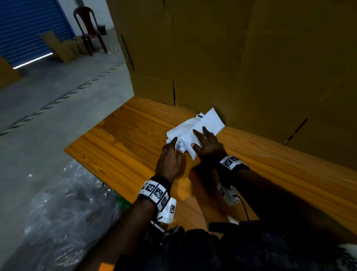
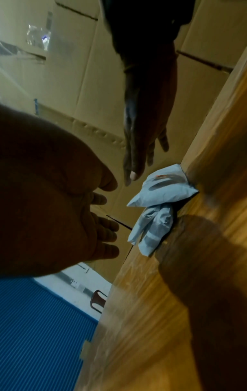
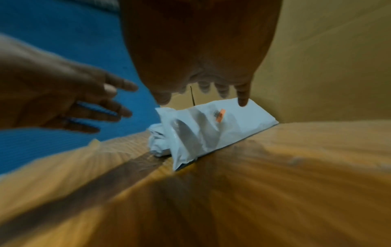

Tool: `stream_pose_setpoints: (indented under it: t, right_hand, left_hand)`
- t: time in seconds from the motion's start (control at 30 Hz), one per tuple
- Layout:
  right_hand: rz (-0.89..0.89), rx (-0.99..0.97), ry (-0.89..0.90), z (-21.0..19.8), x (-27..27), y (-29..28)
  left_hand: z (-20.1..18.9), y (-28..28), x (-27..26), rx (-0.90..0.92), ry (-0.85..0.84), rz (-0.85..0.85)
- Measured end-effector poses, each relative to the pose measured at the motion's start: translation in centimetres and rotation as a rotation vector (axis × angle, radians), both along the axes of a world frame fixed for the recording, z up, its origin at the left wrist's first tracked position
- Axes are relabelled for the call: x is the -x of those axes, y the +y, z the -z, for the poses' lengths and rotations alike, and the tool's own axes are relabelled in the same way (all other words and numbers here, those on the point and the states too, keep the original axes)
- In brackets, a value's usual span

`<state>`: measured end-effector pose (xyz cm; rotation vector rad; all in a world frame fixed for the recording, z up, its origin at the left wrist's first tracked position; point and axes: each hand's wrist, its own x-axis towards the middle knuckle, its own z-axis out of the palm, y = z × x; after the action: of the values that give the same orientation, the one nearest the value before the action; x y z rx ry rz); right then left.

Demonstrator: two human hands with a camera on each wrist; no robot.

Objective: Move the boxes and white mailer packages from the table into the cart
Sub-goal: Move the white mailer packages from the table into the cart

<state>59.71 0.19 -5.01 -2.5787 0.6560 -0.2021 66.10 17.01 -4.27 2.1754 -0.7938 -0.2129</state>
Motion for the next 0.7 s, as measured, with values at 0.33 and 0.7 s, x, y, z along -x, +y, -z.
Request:
stream_pose_setpoints:
  t: [0.33,0.7]
  right_hand:
    - [0.057,0.077,0.428,0.5,-3.1,-0.9]
    - [0.544,0.002,0.318,3.1,2.3,-0.9]
  left_hand:
    - [1.1,-7.1,-9.3,-0.158,-0.06,0.165]
    - [3.1,-11.7,-8.9,-0.753,-0.175,0.245]
